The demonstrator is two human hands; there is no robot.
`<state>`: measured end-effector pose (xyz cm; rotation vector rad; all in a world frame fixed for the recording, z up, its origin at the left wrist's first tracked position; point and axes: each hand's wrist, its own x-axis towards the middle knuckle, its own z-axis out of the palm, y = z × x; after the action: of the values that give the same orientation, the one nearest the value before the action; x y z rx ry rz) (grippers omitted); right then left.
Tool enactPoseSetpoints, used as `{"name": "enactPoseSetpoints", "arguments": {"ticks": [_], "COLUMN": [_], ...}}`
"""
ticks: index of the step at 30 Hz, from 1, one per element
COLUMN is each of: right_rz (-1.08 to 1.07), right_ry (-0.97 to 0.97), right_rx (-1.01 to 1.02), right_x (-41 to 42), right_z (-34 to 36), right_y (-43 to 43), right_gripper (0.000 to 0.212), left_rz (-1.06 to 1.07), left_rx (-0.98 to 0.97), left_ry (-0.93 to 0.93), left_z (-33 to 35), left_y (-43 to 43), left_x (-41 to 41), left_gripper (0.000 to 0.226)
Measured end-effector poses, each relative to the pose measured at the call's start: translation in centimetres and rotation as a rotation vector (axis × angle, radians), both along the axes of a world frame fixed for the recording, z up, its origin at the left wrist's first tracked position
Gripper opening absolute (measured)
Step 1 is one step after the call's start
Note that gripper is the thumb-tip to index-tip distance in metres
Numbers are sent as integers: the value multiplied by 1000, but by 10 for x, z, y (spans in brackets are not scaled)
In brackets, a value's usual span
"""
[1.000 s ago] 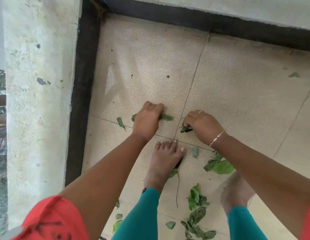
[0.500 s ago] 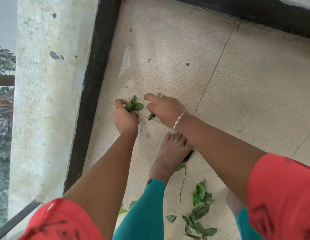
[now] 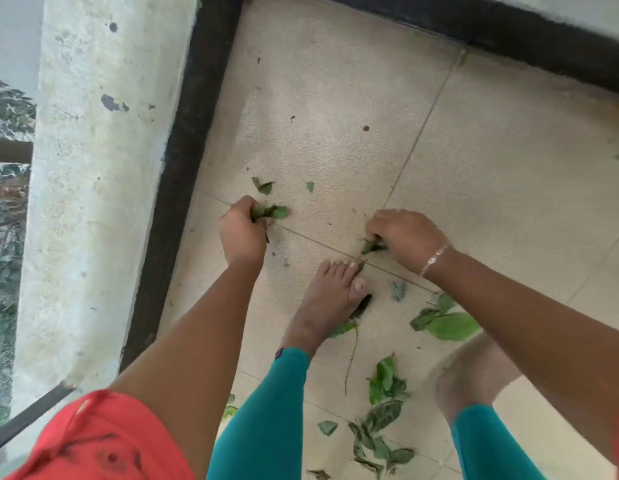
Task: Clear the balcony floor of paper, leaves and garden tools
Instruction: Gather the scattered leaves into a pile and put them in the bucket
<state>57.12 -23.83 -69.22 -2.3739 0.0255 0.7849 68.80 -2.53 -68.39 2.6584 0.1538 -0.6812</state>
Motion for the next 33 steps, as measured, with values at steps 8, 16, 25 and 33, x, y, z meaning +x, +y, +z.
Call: {"name": "enactPoseSetpoints", "arguments": {"ticks": [8,16,25,33], "right_rz": [316,166,739,434], "right_ry": [-109,3,100,-59], "right_rx": [-120,-187,-52,-211], "right_x": [-93,-92,-127,-120], "right_z": [-13,-2,1,-1], "right_y": [9,14,23,30], "right_gripper": [53,30,30,14], "left_rz": [-144,-140,-113,-80], "left_rx": [58,49,-23,-113], "left_ry": [-9,82,80,154], "left_z": [-9,-4,8,35], "left_y": [-20,-22,-23,-49], "left_x": [25,35,-16,-28], "left_gripper": [39,13,7,12]}}
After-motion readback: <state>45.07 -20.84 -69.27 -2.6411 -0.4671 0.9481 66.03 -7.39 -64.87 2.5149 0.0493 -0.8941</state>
